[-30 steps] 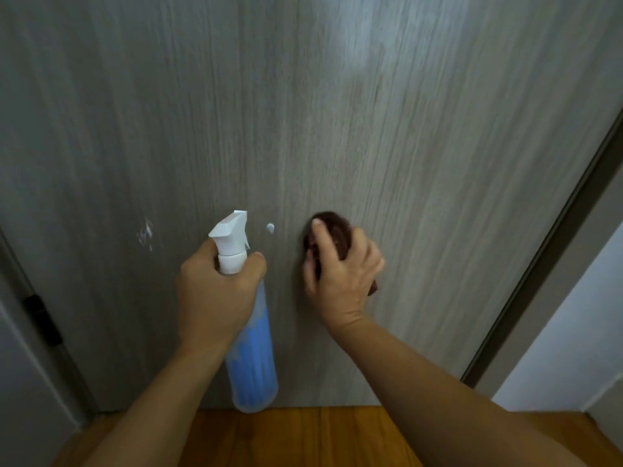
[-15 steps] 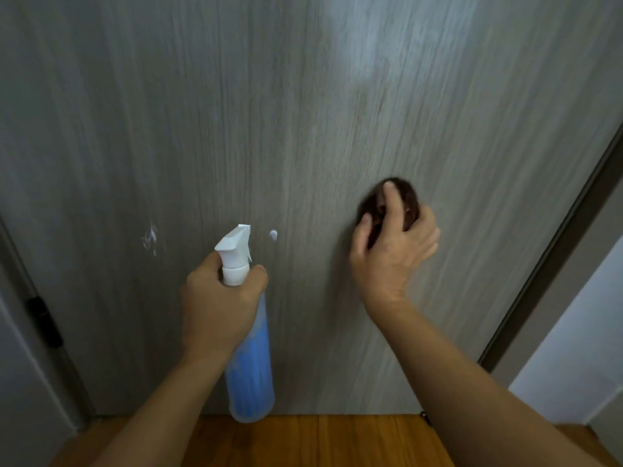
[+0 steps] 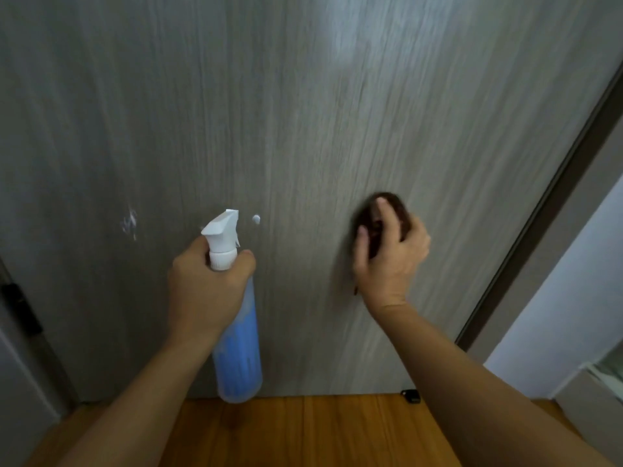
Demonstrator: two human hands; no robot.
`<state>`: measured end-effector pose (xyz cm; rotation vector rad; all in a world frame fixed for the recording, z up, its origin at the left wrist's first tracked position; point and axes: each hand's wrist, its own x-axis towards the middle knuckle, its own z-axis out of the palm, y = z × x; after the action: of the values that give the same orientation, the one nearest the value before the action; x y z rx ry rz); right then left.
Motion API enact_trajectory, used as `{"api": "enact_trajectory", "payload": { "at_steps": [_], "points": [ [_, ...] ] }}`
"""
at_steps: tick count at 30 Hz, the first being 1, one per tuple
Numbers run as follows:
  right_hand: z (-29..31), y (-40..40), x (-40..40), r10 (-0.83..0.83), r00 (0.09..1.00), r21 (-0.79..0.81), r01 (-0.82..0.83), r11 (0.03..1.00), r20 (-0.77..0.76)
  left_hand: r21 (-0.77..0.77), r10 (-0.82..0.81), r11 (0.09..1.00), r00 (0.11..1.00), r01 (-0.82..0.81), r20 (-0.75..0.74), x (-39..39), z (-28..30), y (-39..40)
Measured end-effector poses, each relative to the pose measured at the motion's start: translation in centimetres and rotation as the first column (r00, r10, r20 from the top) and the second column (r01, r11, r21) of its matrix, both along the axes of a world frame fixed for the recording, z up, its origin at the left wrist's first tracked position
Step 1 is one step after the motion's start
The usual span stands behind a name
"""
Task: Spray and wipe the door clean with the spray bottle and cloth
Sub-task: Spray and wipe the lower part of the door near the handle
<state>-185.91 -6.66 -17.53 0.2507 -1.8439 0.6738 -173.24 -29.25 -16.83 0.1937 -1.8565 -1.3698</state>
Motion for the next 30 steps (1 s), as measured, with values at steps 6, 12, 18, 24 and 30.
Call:
{"api": "enact_trajectory", "payload": {
  "at_steps": [6, 12, 18, 24, 30],
  "points": [
    [0.3, -3.0, -0.5, -0.147, 0.987, -0.346, 0.160, 0.925, 0.063, 0.030, 0.017, 0.999, 1.000, -0.017, -0.004, 0.2, 0.0, -0.3],
    [-2.2, -8.0, 0.8, -0.124, 0.992, -0.031, 0.124, 0.992, 0.014, 0.007, 0.008, 1.000, 1.000, -0.008, -0.024, 0.3, -0.1, -0.6],
    [0.6, -4.4, 1.1, 0.026, 1.000, 0.079, -0.025, 0.997, -0.007, 0.004, 0.022, 1.000, 1.000, -0.022, 0.001, 0.5, -0.8, 0.1],
    [5.8, -4.8, 0.3, -0.096, 0.995, -0.298, 0.096, 0.950, 0.016, 0.008, 0.012, 1.000, 0.998, -0.012, 0.061, 0.7, -1.2, 1.3],
    [2.0, -8.4, 2.0, -0.054, 0.999, 0.171, 0.051, 0.984, 0.010, 0.000, -0.028, 1.000, 0.997, 0.028, 0.066, 0.9, -0.9, 1.7]
  ]
}}
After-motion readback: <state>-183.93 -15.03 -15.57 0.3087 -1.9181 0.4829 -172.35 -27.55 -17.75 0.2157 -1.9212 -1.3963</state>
